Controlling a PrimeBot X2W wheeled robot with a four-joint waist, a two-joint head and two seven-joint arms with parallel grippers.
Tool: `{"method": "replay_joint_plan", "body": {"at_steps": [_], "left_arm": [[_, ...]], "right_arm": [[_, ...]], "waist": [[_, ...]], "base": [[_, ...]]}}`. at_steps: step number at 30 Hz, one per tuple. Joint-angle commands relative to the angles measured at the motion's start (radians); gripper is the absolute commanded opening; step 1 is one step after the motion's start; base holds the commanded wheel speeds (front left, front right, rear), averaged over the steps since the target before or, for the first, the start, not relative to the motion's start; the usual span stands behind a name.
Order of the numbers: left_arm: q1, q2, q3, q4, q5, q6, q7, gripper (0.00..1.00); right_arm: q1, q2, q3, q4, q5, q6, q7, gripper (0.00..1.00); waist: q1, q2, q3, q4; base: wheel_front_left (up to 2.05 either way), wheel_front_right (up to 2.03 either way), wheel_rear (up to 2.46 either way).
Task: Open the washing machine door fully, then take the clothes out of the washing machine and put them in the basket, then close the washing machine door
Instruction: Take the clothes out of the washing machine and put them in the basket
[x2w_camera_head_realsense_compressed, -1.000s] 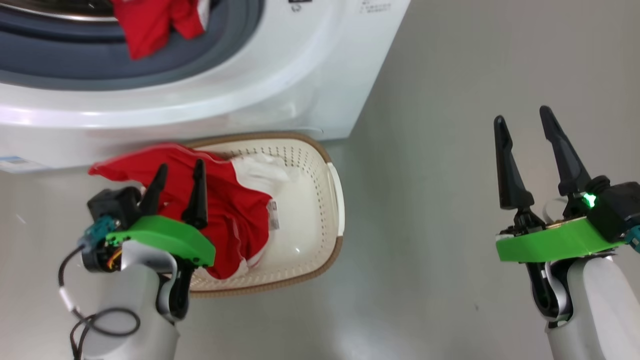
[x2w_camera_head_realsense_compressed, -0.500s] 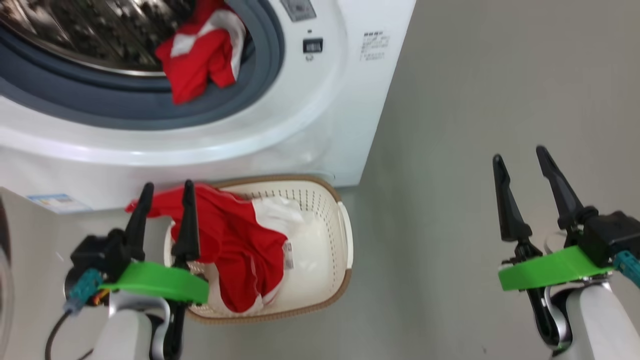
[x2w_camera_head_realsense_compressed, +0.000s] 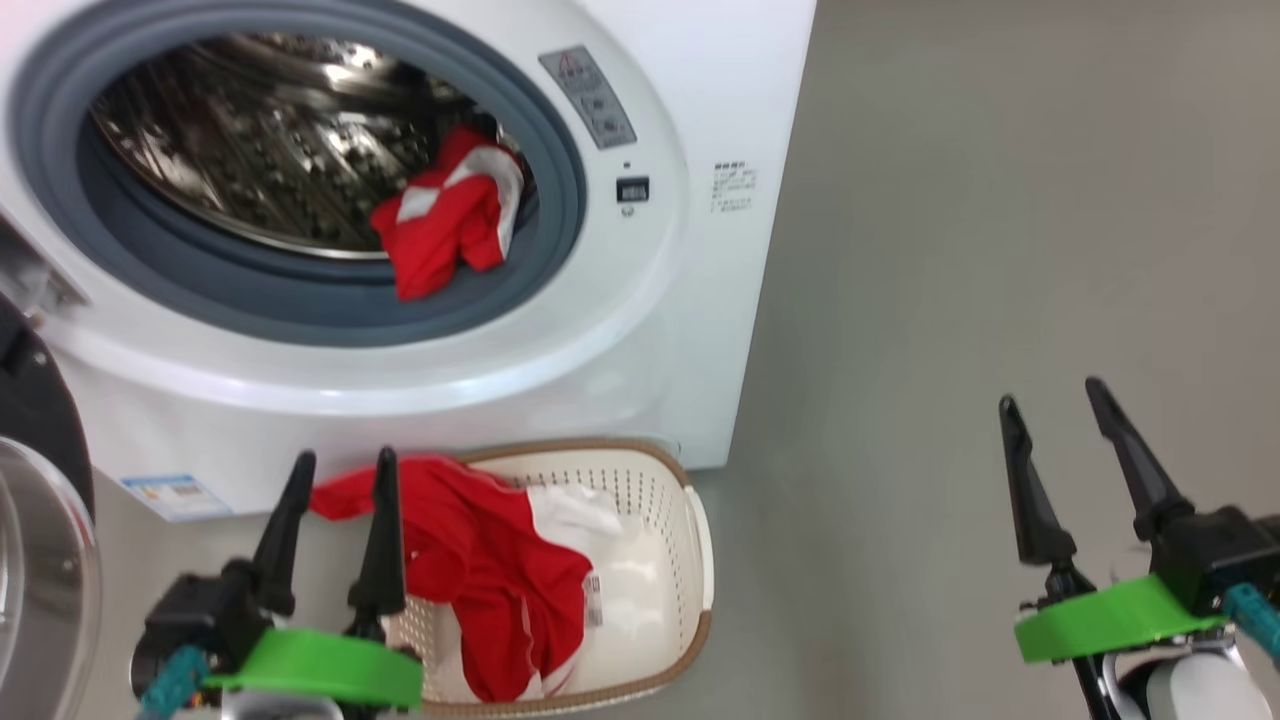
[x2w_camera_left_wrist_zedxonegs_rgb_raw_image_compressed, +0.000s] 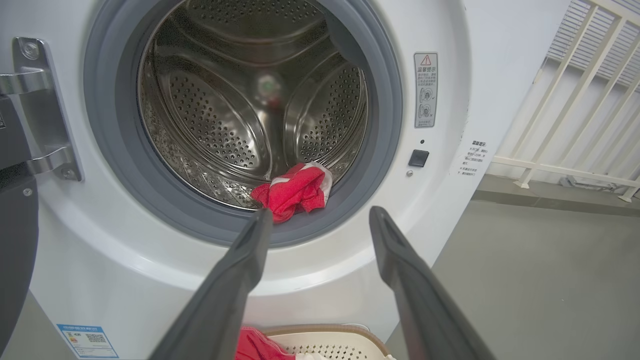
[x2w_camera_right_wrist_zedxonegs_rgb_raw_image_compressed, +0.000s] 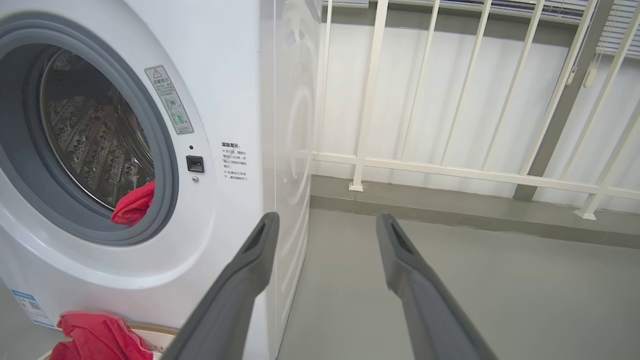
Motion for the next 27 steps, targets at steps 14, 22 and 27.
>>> {"method": "replay_joint_plan", "body": {"at_steps": [14,22,27], "left_arm": [[0.173,0.015,0.046,-0.100,0.080,0.024,-0.012,1.00],[0.201,0.015,0.041,-0.118,0.070,0.033,-0.012,1.00],[0.202,0.015,0.038,-0.119,0.065,0.038,-0.012,1.00]], "right_arm": [[0.111,-0.005,0.000,-0.069,-0.071,0.005,-0.006,1.00],[0.143,-0.005,0.006,-0.085,-0.062,0.005,-0.006,1.00],[0.146,-0.005,0.009,-0.087,-0.061,0.005,-0.006,1.00]], "waist": [[0.0000,0.0000,-0.151,-0.022],[0.0000,0.0000,-0.164,-0.023],[0.0000,0.0000,-0.162,-0.021]], "base": [[0.00,0.00,0.00],[0.00,0.00,0.00],[0.00,0.00,0.00]]}}
